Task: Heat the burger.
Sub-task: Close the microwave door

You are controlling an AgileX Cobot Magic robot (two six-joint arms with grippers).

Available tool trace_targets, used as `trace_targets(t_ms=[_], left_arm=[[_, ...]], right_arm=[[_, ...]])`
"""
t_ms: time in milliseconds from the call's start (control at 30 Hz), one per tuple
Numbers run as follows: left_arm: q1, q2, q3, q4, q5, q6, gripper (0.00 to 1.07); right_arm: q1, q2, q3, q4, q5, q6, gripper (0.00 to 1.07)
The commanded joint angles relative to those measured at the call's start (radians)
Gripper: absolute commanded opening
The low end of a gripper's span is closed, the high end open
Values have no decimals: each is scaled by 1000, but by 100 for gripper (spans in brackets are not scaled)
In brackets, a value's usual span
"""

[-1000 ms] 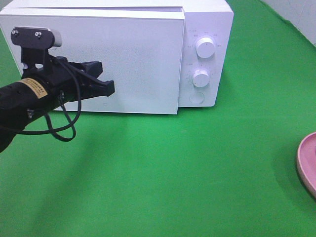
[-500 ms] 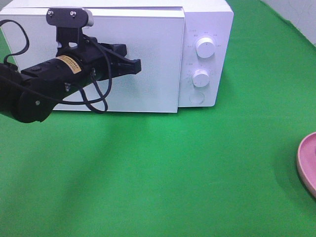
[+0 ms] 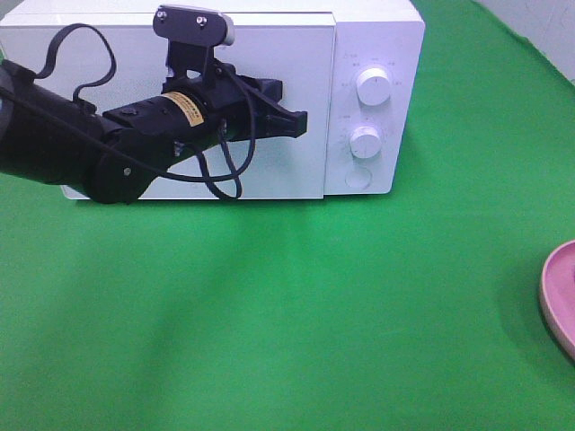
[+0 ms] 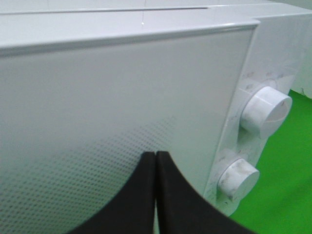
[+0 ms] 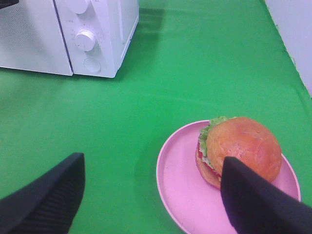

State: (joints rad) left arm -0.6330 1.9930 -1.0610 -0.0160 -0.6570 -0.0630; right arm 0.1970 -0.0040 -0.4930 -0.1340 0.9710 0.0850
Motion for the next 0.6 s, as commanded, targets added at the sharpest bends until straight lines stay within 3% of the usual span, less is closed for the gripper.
trace_targets(t_ms=[33,400,600], left_arm=[[22,34,-81,-83,-29,0,0],[14,32,-115,-39,80,-1,0],[-33,-32,-73,-39,191,0,0]], right_arm=[[-7,-28,1,3,-12,-5,75],[-7,-28,1,3,-12,-5,75],[-7,-28,1,3,-12,-5,74]])
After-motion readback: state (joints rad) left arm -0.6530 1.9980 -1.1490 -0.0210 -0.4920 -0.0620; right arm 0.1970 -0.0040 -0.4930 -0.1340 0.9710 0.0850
